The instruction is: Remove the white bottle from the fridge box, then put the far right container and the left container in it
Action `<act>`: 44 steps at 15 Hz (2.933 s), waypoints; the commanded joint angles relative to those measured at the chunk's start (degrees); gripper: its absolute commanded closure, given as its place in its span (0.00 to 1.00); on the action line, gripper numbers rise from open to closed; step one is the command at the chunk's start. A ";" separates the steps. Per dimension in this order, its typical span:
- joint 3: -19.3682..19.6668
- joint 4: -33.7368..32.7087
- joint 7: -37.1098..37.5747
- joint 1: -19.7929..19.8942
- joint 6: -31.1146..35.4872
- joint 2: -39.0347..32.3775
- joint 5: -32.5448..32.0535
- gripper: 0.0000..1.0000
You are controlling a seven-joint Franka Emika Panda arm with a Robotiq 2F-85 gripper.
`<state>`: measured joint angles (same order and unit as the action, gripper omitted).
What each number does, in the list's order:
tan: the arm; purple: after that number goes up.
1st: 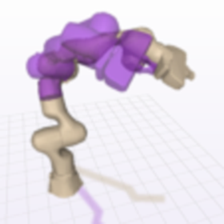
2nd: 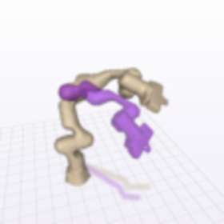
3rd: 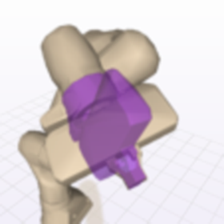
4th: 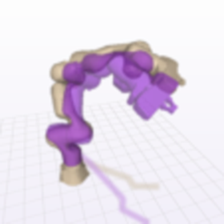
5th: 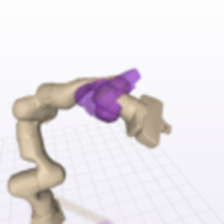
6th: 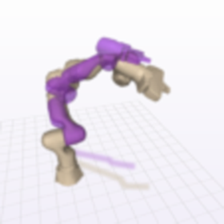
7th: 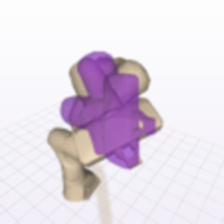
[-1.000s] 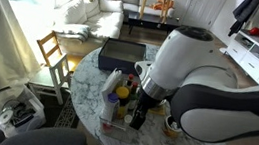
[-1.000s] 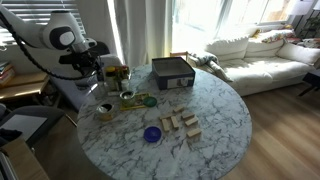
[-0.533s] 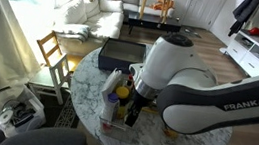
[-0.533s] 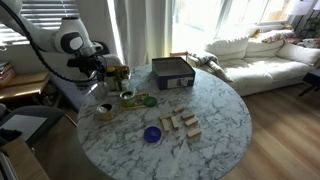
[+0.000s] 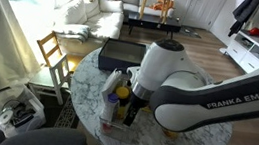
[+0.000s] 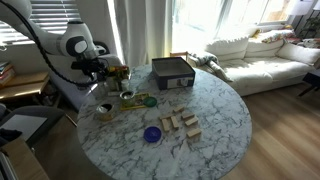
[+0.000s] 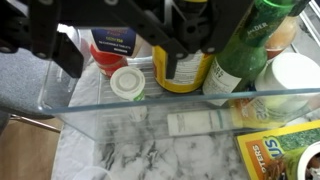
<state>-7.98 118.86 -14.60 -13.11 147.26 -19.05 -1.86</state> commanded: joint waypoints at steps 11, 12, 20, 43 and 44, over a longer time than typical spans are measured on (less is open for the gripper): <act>-1.68 -2.81 0.78 1.70 -0.30 -4.69 -0.68 0.61; -1.74 -2.83 0.81 1.68 -0.39 -4.77 -0.67 0.75; -1.36 -1.92 1.23 1.19 -0.87 1.46 -2.72 0.88; 2.20 11.07 10.32 8.44 -25.20 31.58 -11.47 0.88; 2.87 11.26 11.44 9.25 -24.94 30.79 -11.33 0.88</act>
<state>-6.43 130.66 -6.66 -6.74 123.03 15.08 -11.26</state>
